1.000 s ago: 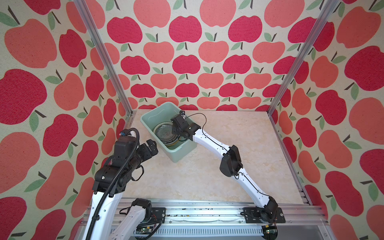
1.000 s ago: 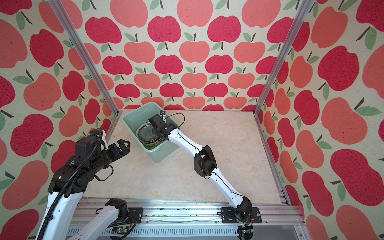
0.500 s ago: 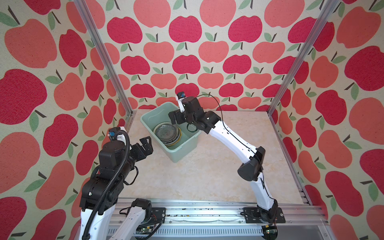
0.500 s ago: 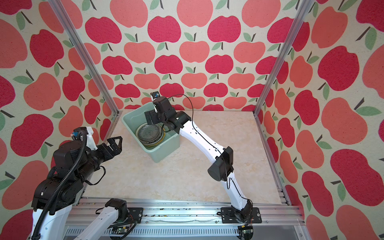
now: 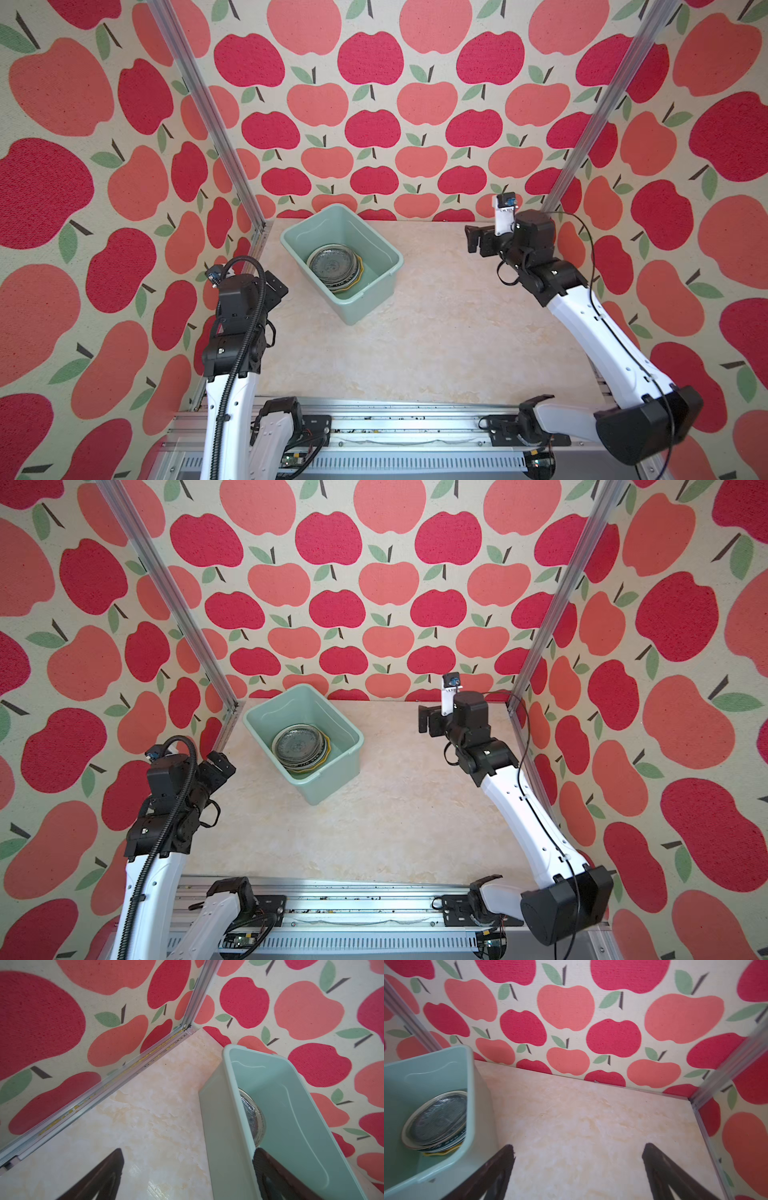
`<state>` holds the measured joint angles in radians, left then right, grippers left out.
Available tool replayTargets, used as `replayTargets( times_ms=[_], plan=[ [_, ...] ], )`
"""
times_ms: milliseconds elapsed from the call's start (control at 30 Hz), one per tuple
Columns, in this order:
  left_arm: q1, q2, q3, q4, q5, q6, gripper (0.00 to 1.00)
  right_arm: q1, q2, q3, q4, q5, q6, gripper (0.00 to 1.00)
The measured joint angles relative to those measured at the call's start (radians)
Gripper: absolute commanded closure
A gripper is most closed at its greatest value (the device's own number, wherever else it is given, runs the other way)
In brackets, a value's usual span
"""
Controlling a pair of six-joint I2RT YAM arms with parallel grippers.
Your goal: Place the plates into the plastic bin on the countertop
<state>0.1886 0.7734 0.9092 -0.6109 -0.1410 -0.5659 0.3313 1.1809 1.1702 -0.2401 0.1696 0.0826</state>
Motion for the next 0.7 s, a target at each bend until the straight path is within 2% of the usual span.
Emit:
replayTargets(
  times_ms=[100, 200, 300, 367, 533, 700],
  plan=[
    [0.088, 0.034, -0.132, 0.077, 0.013, -0.032, 0.01, -0.145, -0.131, -0.249, 0.109, 0.004, -0.017, 0.01],
    [0.133, 0.061, -0.238, 0.148, 0.014, -0.044, 0.01, -0.262, -0.201, -0.463, 0.209, 0.036, -0.027, 0.02],
    [0.145, 0.101, -0.311, 0.234, 0.005, -0.033, 0.01, -0.334, -0.216, -0.637, 0.293, 0.084, -0.026, 0.04],
    [0.145, 0.144, -0.338, 0.298, -0.001, -0.01, 0.01, -0.343, -0.213, -0.729, 0.351, 0.101, -0.031, 0.04],
    [0.124, 0.258, -0.418, 0.531, -0.022, 0.075, 0.01, -0.343, -0.113, -0.851, 0.565, 0.103, -0.042, 0.04],
    [0.059, 0.418, -0.483, 0.815, -0.048, 0.195, 0.01, -0.334, 0.118, -0.857, 0.845, 0.054, -0.042, 0.01]
  ],
)
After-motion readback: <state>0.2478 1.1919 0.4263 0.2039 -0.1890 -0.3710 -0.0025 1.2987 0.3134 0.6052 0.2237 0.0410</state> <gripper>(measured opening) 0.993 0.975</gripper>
